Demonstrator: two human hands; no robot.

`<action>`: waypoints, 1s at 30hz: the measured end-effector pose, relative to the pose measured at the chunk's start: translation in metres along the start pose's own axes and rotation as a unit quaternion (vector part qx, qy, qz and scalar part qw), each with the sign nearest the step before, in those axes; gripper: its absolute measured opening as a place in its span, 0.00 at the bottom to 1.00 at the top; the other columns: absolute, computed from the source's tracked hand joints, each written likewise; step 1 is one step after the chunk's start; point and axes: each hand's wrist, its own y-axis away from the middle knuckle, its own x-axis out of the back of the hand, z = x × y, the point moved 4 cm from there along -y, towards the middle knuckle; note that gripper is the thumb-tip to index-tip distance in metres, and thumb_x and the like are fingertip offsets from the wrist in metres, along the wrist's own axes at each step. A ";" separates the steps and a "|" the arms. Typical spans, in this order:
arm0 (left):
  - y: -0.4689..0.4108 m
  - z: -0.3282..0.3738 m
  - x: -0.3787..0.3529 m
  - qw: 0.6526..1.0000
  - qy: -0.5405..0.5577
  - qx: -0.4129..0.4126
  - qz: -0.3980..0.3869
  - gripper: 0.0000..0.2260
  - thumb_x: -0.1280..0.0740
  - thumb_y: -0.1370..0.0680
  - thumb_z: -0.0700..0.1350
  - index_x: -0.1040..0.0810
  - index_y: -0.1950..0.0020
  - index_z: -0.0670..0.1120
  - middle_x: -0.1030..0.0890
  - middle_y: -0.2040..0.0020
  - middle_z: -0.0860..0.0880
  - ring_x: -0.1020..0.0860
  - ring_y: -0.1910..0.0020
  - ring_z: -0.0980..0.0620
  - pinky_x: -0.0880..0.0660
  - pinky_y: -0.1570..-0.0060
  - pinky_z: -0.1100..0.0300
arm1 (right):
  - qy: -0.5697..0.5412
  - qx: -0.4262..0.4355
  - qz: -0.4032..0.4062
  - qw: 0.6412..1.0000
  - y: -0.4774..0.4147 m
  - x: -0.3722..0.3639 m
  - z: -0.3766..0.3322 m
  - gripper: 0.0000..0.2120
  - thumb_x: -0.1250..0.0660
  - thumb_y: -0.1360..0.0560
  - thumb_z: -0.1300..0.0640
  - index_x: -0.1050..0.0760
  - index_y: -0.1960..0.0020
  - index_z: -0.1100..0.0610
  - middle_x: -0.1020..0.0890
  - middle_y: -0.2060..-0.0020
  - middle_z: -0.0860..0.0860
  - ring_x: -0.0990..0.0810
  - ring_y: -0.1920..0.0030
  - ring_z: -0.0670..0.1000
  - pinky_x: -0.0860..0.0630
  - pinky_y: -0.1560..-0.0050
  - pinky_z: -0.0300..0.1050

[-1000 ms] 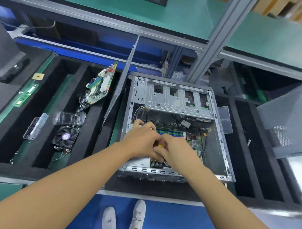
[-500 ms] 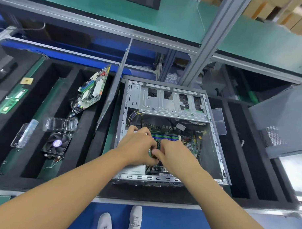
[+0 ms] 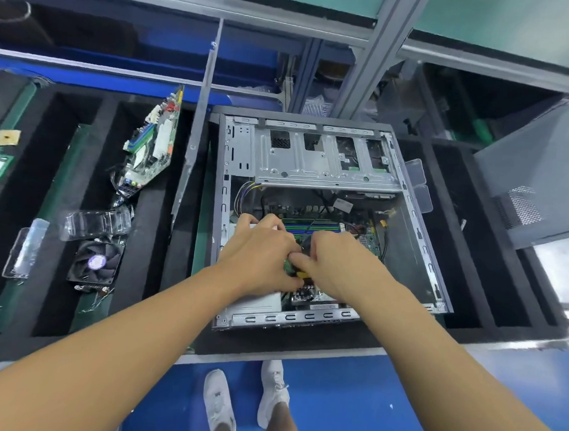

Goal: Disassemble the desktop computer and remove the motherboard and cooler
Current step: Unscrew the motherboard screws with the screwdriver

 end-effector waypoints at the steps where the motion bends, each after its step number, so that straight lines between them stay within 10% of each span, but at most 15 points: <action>1: 0.000 0.000 0.000 1.000 -0.001 0.000 0.001 0.15 0.37 0.35 0.66 0.28 0.66 0.55 0.22 0.61 0.61 0.33 0.44 0.59 0.42 0.43 0.50 | -0.002 0.010 0.001 1.000 0.000 -0.002 -0.002 0.16 0.35 0.23 0.45 0.36 0.62 0.52 0.29 0.66 0.49 0.28 0.65 0.53 0.39 0.72 0.44; 8: 0.001 -0.001 0.001 1.000 0.023 -0.011 0.001 0.15 0.33 0.34 0.67 0.25 0.62 0.57 0.24 0.60 0.62 0.34 0.42 0.60 0.42 0.39 0.50 | -0.001 0.083 -0.052 0.995 0.004 0.000 -0.009 0.09 0.31 0.26 0.57 0.32 0.55 0.50 0.26 0.57 0.49 0.28 0.56 0.53 0.35 0.58 0.45; 16: -0.002 0.001 0.000 1.000 -0.013 0.005 -0.003 0.18 0.35 0.34 0.68 0.26 0.66 0.54 0.23 0.60 0.62 0.34 0.44 0.58 0.42 0.45 0.50 | -0.025 -0.055 -0.027 0.998 0.005 0.002 0.002 0.19 0.36 0.23 0.39 0.32 0.52 0.55 0.25 0.60 0.51 0.27 0.64 0.52 0.38 0.71 0.44; 25: 0.001 0.000 0.005 0.999 0.032 -0.019 -0.027 0.13 0.33 0.34 0.66 0.22 0.59 0.58 0.23 0.59 0.65 0.35 0.41 0.60 0.42 0.38 0.49 | -0.019 0.055 -0.061 0.996 0.010 0.000 -0.008 0.10 0.32 0.25 0.61 0.32 0.53 0.49 0.31 0.58 0.46 0.28 0.53 0.53 0.29 0.54 0.47; 30: 0.001 0.003 0.004 1.000 -0.004 0.005 -0.015 0.13 0.33 0.34 0.64 0.28 0.66 0.57 0.22 0.59 0.62 0.34 0.42 0.59 0.41 0.41 0.49 | -0.090 -0.028 -0.045 0.995 0.012 0.001 0.002 0.14 0.32 0.25 0.45 0.32 0.52 0.53 0.23 0.57 0.51 0.24 0.59 0.52 0.30 0.65 0.47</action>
